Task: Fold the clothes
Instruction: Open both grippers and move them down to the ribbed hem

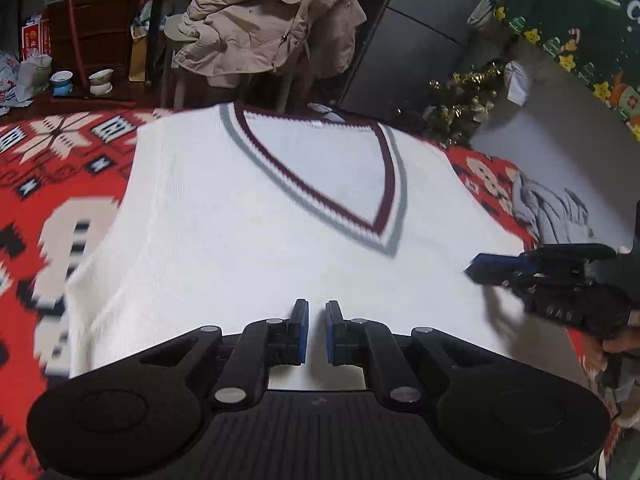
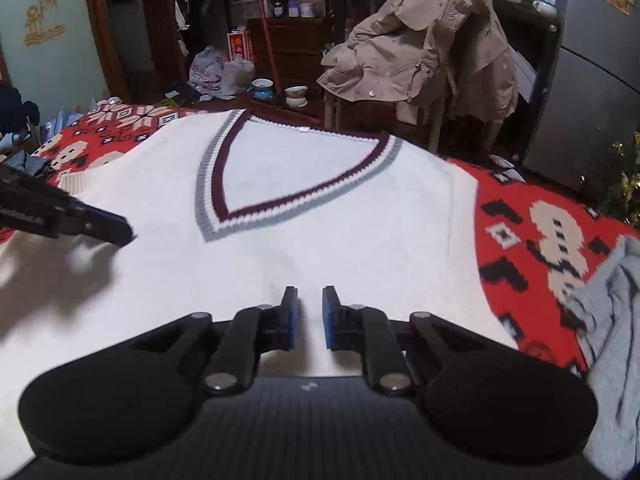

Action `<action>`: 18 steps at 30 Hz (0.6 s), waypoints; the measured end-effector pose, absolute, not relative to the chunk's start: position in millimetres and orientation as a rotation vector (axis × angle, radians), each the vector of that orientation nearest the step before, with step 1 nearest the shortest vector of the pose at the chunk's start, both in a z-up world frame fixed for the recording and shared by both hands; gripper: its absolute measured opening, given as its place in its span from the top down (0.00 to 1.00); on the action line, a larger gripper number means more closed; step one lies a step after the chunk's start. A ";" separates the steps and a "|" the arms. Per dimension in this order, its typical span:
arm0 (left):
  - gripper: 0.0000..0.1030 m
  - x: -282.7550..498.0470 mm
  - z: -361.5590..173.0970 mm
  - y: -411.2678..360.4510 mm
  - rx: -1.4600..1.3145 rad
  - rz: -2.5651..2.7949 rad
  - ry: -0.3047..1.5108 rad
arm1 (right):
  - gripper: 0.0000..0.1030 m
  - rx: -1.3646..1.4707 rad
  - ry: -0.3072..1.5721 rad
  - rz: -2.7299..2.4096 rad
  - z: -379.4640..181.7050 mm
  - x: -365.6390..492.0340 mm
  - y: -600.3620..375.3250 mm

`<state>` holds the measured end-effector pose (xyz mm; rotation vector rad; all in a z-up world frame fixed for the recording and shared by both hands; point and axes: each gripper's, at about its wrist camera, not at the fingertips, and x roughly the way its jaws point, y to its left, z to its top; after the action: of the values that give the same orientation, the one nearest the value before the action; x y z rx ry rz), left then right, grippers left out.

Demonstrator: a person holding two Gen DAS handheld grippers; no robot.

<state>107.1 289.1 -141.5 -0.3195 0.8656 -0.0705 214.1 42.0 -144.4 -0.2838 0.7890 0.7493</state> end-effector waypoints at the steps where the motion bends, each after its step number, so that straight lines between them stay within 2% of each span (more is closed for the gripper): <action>1: 0.92 99.3 -141.5 288.3 -0.315 -0.069 0.866 | 0.87 -0.277 0.793 0.744 -144.6 210.1 35.9; 18: 0.92 -39.1 -140.3 279.2 -0.372 0.026 0.887 | 0.86 -0.266 0.863 0.603 -135.7 83.0 -84.4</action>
<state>-39.1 279.2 -140.3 -0.3723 0.8871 0.0258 83.0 -84.4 -135.7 -0.2662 0.8630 0.6028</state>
